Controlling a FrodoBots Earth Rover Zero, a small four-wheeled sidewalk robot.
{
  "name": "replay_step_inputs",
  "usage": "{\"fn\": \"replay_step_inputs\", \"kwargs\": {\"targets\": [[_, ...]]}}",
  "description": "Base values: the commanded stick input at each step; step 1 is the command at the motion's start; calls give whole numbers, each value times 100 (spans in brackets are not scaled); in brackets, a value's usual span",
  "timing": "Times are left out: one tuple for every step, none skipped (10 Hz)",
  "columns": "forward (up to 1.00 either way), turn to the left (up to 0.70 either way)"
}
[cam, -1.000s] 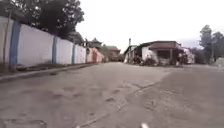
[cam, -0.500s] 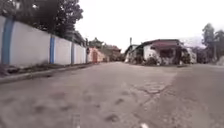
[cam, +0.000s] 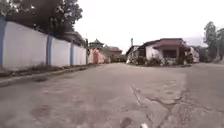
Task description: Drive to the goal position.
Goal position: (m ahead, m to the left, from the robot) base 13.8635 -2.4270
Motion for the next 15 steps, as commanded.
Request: {"fn": "replay_step_inputs", "kwargs": {"targets": [[100, 0], [100, 0], [100, 0], [100, 0], [100, 0], [100, 0], [100, 0], [100, 0], [100, 0], [100, 0], [100, 0], [100, 0], [100, 0], [100, 0], [100, 0]]}}
